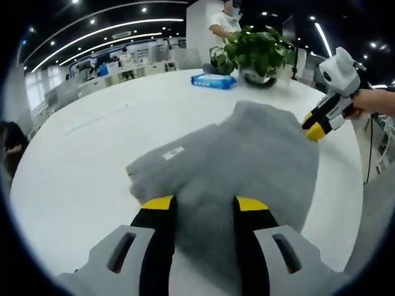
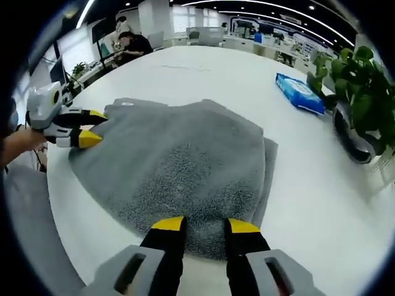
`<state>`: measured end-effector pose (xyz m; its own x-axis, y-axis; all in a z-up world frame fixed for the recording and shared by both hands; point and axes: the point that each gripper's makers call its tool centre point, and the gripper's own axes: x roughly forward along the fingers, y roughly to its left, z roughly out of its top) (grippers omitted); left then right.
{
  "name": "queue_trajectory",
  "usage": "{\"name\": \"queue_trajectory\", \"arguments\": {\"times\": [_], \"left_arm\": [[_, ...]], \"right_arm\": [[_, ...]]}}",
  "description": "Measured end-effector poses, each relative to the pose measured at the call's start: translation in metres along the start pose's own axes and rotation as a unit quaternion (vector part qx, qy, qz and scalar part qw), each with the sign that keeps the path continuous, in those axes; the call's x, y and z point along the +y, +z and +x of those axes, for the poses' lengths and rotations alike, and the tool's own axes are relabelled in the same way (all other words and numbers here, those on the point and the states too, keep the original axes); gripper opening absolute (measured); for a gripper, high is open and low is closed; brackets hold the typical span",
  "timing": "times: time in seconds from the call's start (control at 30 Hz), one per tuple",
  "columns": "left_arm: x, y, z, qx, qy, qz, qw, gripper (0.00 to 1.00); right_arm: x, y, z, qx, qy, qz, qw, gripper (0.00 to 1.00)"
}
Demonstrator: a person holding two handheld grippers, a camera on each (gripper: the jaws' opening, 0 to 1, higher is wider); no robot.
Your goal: Open the folded towel by lifting each exposed corner and separating the folded layers until the towel lies flat within the target outline without major curled edges
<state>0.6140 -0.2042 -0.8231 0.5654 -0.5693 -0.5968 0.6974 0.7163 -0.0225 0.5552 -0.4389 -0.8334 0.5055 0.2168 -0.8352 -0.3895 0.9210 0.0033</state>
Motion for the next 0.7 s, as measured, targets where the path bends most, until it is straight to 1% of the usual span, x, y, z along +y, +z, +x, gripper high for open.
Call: {"name": "queue_trajectory", "arguments": {"times": [0.03, 0.07, 0.23, 0.4, 0.47, 0.5, 0.57, 0.7], "left_arm": [[0.0, -0.001, -0.001, 0.002, 0.002, -0.001, 1.0, 0.36], [0.0, -0.003, -0.004, 0.006, 0.005, -0.004, 1.0, 0.36], [0.001, -0.01, -0.012, 0.022, 0.017, -0.016, 0.9995, 0.37], [0.001, -0.013, -0.014, 0.031, 0.022, -0.023, 0.999, 0.37], [0.001, -0.015, -0.017, 0.044, 0.023, -0.027, 0.9984, 0.37], [-0.001, -0.017, -0.019, 0.053, 0.023, -0.023, 0.9981, 0.37], [-0.001, -0.018, -0.02, 0.059, 0.027, -0.028, 0.9975, 0.37], [-0.003, -0.021, -0.024, 0.06, 0.038, -0.037, 0.9968, 0.37]], "right_arm": [[0.0, 0.003, 0.002, -0.007, 0.002, -0.009, 0.9999, 0.23], [0.0, 0.005, 0.003, -0.007, 0.004, -0.007, 0.9999, 0.23], [-0.003, 0.02, 0.014, -0.015, 0.011, -0.023, 0.9996, 0.23], [-0.004, 0.033, 0.021, -0.008, 0.02, -0.045, 0.9987, 0.23], [-0.005, 0.037, 0.024, -0.002, 0.027, -0.055, 0.9981, 0.23], [-0.006, 0.042, 0.028, -0.004, 0.031, -0.059, 0.9978, 0.23], [-0.006, 0.049, 0.033, -0.018, 0.037, -0.067, 0.9969, 0.23], [-0.006, 0.063, 0.042, -0.031, 0.051, -0.088, 0.9944, 0.23]]}}
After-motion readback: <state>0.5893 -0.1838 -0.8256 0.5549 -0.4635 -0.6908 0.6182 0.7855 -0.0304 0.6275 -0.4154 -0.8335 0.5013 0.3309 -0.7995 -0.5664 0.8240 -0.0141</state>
